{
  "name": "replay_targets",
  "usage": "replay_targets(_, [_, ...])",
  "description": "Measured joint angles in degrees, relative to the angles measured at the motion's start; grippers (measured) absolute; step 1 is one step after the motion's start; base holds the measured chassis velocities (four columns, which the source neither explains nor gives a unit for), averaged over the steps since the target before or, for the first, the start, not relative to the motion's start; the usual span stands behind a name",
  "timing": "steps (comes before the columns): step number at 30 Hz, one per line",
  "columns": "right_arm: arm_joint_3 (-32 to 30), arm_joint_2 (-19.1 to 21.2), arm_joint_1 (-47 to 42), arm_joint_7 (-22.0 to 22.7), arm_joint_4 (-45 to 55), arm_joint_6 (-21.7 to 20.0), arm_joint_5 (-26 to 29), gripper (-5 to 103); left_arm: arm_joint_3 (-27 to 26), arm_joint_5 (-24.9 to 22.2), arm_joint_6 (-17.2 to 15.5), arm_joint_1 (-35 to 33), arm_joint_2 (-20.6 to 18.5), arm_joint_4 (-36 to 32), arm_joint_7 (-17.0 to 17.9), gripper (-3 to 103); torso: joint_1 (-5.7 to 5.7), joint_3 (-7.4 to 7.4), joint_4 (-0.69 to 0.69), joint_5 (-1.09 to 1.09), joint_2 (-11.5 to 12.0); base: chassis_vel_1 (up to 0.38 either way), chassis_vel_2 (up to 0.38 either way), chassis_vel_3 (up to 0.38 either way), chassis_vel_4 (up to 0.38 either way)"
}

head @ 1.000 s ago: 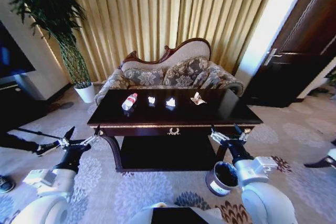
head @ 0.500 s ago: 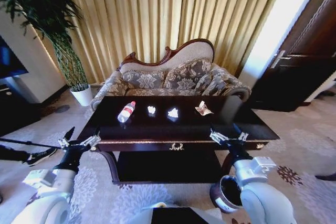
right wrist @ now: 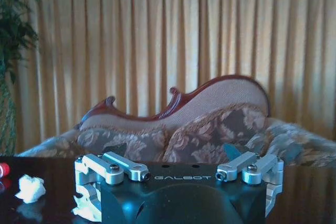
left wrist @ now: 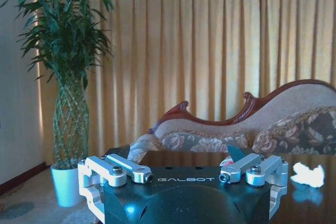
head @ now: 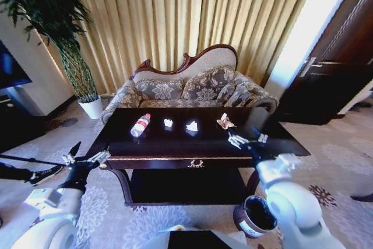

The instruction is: Move to the front of the table and place the trash on the table into the trash bin.

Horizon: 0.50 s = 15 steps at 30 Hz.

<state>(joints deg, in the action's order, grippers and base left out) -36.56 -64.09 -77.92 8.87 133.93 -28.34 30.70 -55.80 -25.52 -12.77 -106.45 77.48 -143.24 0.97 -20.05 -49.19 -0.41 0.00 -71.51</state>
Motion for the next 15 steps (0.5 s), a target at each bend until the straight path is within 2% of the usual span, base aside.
replay_targets(4, [2.6, 5.1, 8.4, 0.1, -9.5, -2.0, 5.9, 100, -0.1, -0.1, -0.3, 0.3, 0.1, 0.0, 0.7, 100, 0.01, 0.00, -0.03, 0.00, 0.0, 0.000, 0.000, 0.000, 0.000])
replay_targets(6, [3.1, 5.7, 9.7, 0.2, -10.7, -2.3, 6.9, 100, 0.0, -0.1, -0.4, 0.4, 0.1, 0.0, 0.7, 100, 0.01, 0.01, -0.03, 0.01, 0.0, 0.000, 0.000, 0.000, 0.000])
replay_targets(8, [6.0, 7.8, 15.8, 1.8, -15.6, -3.5, 10.2, 100, 0.5, -0.2, -0.5, 0.9, 0.1, 0.0, 0.7, 100, 0.02, 0.01, -0.03, 0.01, 0.0, 0.000, 0.000, 0.000, 0.000])
replay_targets(15, [12.5, 9.3, 25.6, 6.1, -22.7, -8.1, 14.4, 100, 0.9, -0.2, -2.0, 1.1, 0.3, 0.0, 0.8, 100, 0.01, 0.00, -0.01, -0.01, 0.0, 0.000, 0.000, 0.000, 0.000])
